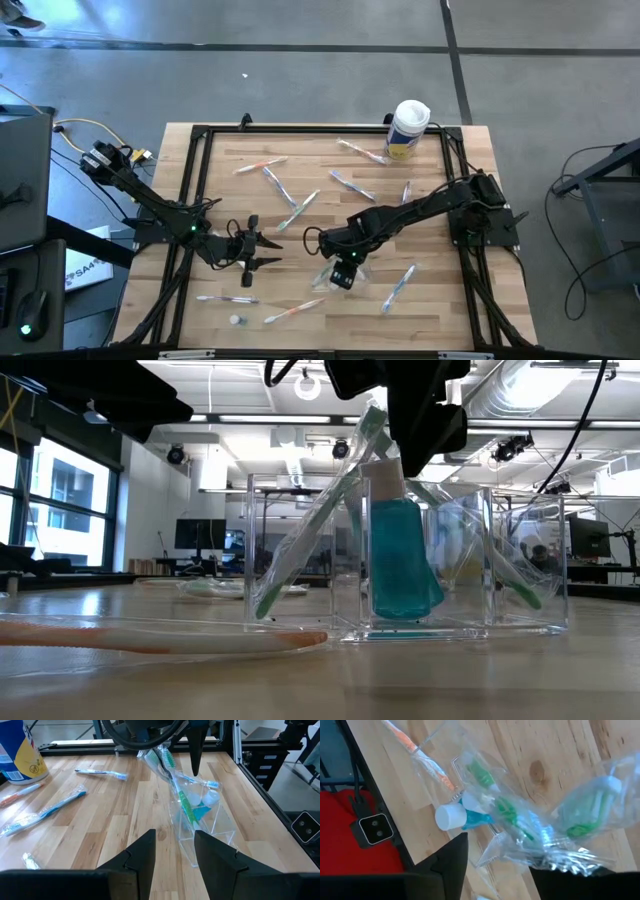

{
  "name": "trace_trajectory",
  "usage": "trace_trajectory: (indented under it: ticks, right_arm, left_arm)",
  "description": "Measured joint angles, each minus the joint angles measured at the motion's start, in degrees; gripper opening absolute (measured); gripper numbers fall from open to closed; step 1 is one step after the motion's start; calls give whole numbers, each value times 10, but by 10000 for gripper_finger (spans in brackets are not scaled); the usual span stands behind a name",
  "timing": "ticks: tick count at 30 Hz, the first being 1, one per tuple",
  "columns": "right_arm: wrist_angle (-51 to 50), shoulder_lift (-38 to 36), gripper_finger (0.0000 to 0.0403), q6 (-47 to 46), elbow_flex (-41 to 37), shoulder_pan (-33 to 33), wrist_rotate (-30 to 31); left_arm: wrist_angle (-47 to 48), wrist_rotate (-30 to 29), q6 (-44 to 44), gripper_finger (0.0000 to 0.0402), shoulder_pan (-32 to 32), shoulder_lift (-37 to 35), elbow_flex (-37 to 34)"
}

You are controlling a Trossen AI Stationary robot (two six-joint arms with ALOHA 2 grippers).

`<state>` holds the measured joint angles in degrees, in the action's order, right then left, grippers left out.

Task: Pick & Place toothbrushing station
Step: Put the blue mouthwash into the transparent organizer

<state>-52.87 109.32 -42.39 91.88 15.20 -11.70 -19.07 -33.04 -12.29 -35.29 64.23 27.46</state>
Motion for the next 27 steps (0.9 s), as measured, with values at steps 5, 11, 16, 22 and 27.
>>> trace_trajectory:
  ticks: [5, 11, 16, 22, 27]
  right_arm:
    - [7, 0, 178, 0, 0, 0, -9]
    - [11, -17, 172, -13, 0, 2, -39]
    - [8, -45, 172, -19, 0, 7, -50]
    - [-2, -93, 171, -29, 0, 28, -33]
    - [-52, -143, 171, -33, 0, 67, 58]
  left_arm:
    - [0, 0, 0, 136, 0, 0, 0]
    - [0, 0, 0, 136, 0, 0, 0]
    - [-6, 10, -1, 136, 0, 0, 0]
    - [-9, 12, -1, 136, 0, 0, 1]
    - [-3, 11, 0, 136, 0, 0, 6]
